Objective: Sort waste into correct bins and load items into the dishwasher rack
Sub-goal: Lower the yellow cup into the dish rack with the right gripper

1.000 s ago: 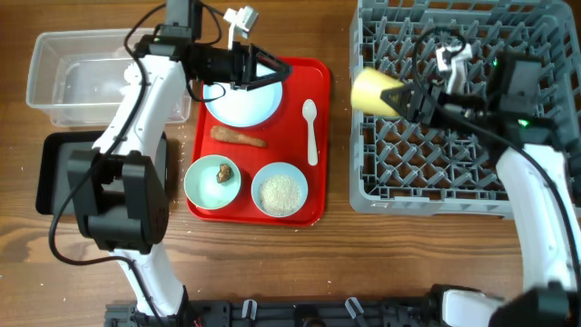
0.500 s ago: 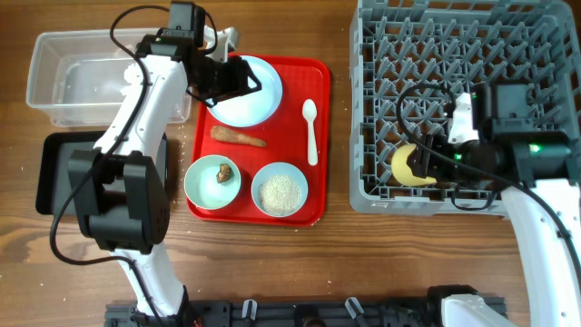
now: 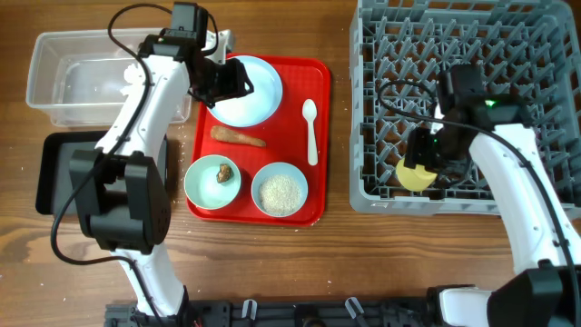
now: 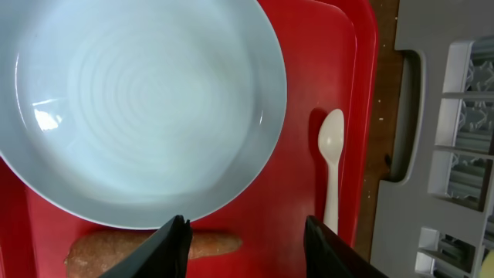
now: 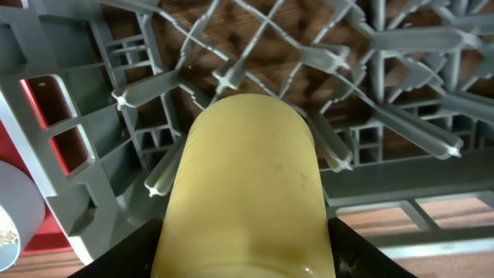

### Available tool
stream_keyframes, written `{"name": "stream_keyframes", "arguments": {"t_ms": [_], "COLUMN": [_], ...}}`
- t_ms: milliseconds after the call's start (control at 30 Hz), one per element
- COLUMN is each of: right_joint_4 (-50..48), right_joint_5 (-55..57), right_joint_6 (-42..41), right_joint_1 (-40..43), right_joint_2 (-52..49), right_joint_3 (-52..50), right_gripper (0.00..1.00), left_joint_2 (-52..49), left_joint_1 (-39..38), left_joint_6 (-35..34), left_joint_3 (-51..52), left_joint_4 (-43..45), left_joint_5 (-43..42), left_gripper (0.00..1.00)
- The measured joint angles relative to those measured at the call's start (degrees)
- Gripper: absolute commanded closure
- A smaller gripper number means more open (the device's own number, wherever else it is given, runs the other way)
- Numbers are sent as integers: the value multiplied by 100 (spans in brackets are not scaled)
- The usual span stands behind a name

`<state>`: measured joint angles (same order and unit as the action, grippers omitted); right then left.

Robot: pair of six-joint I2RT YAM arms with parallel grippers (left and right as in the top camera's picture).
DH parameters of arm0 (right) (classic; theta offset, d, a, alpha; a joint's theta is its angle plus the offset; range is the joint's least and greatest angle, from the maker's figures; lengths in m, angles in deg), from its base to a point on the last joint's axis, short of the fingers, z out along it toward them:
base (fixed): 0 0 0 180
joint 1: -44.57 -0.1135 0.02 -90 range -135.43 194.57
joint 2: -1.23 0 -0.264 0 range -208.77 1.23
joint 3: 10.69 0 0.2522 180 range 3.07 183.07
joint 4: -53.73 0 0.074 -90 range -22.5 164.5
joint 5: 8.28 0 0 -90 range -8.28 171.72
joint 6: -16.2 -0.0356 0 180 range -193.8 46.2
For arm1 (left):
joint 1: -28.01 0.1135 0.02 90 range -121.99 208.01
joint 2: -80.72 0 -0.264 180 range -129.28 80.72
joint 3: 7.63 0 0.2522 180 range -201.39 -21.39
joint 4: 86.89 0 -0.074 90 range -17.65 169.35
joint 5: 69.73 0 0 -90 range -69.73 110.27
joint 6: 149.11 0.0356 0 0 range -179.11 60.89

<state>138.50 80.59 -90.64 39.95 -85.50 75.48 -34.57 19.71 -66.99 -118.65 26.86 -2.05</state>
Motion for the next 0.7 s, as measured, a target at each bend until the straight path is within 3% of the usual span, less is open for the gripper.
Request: {"name": "stream_keyframes", "arguments": {"t_ms": [100,233,467,700], "right_joint_4": [-118,-144,-138,-31], "right_joint_5": [-79,-138,-186,-420], "right_joint_6": [7,48,37,195], "right_joint_1": [-90,-92,-96,-96], "right_joint_2": [-146,-197,-197,-175], "right_joint_3": [0,0,116,1443], "right_gripper": [37,1,0,0], "left_joint_2": [0,0,4,398], "left_joint_1": [-24,-33,-33,-72], "left_joint_6": [0,2,2,2], "left_joint_3": [0,0,0,0], "left_joint_4": [0,-7,-83,-415], "left_joint_5": [2,2,2,22], "left_gripper": [52,51,51,53]}}
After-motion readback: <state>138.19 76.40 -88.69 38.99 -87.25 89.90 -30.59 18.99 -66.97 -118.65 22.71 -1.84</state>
